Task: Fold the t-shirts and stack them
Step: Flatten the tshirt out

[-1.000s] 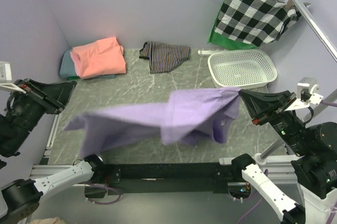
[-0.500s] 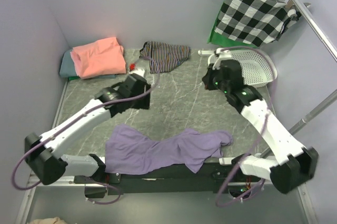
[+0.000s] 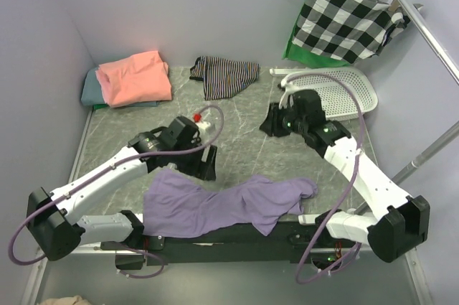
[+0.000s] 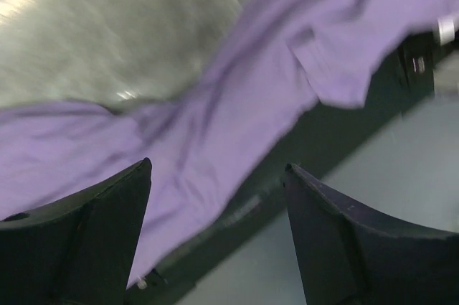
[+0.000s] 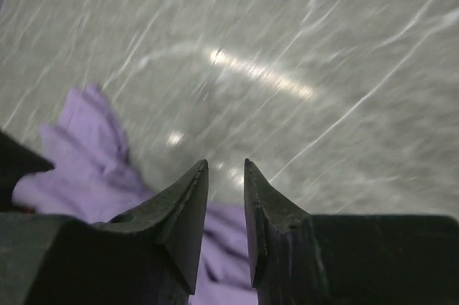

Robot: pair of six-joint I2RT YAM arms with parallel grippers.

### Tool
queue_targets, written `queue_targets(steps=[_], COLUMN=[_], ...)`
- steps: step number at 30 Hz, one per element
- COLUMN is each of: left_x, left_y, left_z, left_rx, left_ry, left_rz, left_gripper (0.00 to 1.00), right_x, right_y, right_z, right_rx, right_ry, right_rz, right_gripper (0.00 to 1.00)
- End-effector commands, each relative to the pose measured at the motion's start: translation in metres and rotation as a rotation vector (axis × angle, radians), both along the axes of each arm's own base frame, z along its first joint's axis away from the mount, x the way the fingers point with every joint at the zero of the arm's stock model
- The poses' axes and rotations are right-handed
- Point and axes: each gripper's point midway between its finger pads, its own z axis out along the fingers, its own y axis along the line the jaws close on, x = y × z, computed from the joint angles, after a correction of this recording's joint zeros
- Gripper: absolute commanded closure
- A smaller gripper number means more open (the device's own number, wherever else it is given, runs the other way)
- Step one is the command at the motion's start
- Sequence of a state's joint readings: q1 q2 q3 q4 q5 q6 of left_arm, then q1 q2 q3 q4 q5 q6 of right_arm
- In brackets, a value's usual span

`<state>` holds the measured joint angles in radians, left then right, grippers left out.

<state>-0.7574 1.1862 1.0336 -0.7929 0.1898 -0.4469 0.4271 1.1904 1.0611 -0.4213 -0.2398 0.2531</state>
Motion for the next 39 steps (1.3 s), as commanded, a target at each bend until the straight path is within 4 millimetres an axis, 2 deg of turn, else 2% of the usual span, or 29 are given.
queue_targets(steps=[1, 2, 3, 6, 7, 8, 10, 11, 15, 17, 18, 22, 29, 32, 36, 37, 39], left_x=[-0.062, -0.073, -0.078, -0.093, -0.095, -0.101, -0.108, -0.110, -0.103, -0.099, -0.090, -0.082, -0.092, -0.096, -0.099, -0.099, -0.099], left_y=[-0.009, -0.010, -0.011, -0.010, -0.010, -0.011, -0.009, -0.011, -0.010, -0.011, -0.011, -0.010, -0.004, -0.007, -0.012, -0.011, -0.012], left_z=[-0.007, -0.011, -0.014, -0.034, -0.044, -0.050, -0.064, -0.069, -0.092, -0.099, -0.101, -0.111, -0.134, -0.140, -0.142, -0.142, -0.142], left_rx=[-0.034, -0.026, -0.021, 0.028, 0.038, 0.054, 0.084, 0.095, 0.163, 0.203, 0.223, 0.299, 0.453, 0.467, 0.447, 0.445, 0.434], left_ry=[0.164, 0.181, 0.196, 0.236, 0.245, 0.251, 0.270, 0.257, 0.208, 0.181, 0.147, 0.096, 0.082, 0.082, 0.090, 0.091, 0.089], left_rz=[-0.190, -0.224, -0.231, -0.226, -0.202, -0.211, -0.188, -0.192, -0.112, -0.084, -0.035, 0.040, 0.055, 0.044, 0.049, 0.051, 0.058], left_gripper=[0.20, 0.21, 0.22, 0.24, 0.25, 0.25, 0.26, 0.26, 0.24, 0.24, 0.23, 0.22, 0.22, 0.23, 0.28, 0.32, 0.40], right_x=[-0.077, -0.090, -0.106, -0.144, -0.151, -0.159, -0.169, -0.176, -0.178, -0.174, -0.172, -0.166, -0.165, -0.168, -0.172, -0.175, -0.176], right_y=[0.020, 0.023, 0.027, 0.035, 0.036, 0.033, 0.040, 0.038, 0.034, 0.033, 0.033, 0.037, 0.046, 0.053, 0.062, 0.065, 0.066], right_z=[-0.032, -0.037, -0.051, -0.074, -0.079, -0.093, -0.101, -0.113, -0.136, -0.141, -0.144, -0.145, -0.144, -0.147, -0.159, -0.161, -0.169], right_rx=[0.081, 0.078, 0.048, -0.006, -0.012, -0.031, -0.023, -0.038, -0.093, -0.120, -0.137, -0.153, -0.159, -0.150, -0.167, -0.177, -0.200], right_ry=[0.212, 0.237, 0.275, 0.351, 0.364, 0.389, 0.394, 0.413, 0.426, 0.410, 0.410, 0.399, 0.409, 0.409, 0.435, 0.433, 0.447], right_rz=[0.187, 0.218, 0.225, 0.260, 0.262, 0.254, 0.258, 0.257, 0.220, 0.208, 0.206, 0.204, 0.219, 0.233, 0.236, 0.244, 0.237], right_gripper=[0.65, 0.65, 0.64, 0.63, 0.64, 0.64, 0.63, 0.63, 0.63, 0.63, 0.63, 0.60, 0.57, 0.55, 0.54, 0.55, 0.63])
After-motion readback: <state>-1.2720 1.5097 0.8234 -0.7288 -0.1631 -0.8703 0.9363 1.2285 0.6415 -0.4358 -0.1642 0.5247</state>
